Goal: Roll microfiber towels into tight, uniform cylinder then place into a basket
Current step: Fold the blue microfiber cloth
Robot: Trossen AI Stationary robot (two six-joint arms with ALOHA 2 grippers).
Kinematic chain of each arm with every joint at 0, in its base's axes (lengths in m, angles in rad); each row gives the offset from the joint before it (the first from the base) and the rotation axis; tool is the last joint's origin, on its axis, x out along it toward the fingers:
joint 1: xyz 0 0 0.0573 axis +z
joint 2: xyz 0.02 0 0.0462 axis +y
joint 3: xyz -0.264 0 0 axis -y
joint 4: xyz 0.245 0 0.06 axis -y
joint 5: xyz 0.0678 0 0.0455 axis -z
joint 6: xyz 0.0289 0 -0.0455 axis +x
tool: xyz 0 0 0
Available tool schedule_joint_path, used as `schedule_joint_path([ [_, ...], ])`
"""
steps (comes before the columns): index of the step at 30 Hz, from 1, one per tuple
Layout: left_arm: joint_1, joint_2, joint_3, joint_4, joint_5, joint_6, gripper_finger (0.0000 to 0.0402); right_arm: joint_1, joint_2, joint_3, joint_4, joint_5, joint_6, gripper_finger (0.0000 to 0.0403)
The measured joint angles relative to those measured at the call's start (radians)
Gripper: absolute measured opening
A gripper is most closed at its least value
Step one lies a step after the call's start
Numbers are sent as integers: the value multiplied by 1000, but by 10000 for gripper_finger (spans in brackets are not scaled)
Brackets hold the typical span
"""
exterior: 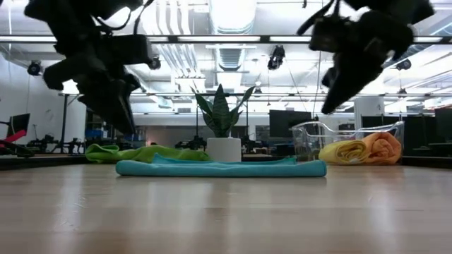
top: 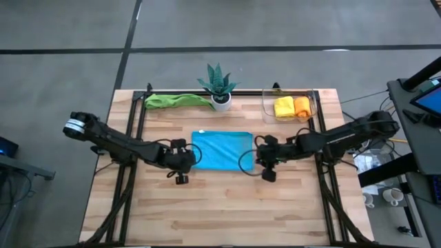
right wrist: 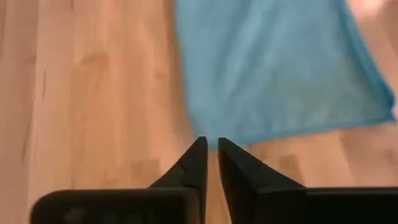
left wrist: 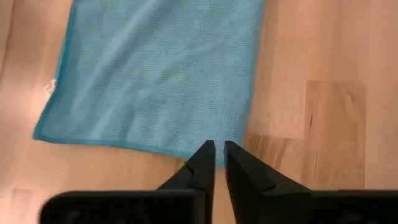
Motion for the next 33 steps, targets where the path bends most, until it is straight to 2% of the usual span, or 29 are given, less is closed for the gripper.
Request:
schedule_joint_path([
  [5, -5, 43, 55, -43, 63, 23, 82, 90, 3, -8, -41, 38, 18, 87],
  [10, -24, 127, 61, -113, 79, 84, 146, 153, 97, 2, -40, 44, -29, 147],
  [14, -25, 202, 56, -132, 78, 128, 180, 162, 177, 37, -39, 45, -81, 180],
  [20, -26, 231, 61, -114, 33, 136, 191, 161, 240, 103, -49, 44, -161, 192],
  [25, -32, 154, 66, -122, 19, 134, 191, 161, 242, 147, -142, 45, -177, 188],
  [33, -39, 141, 64, -73, 17, 139, 191, 161, 216, 118, -165, 53, -137, 187],
])
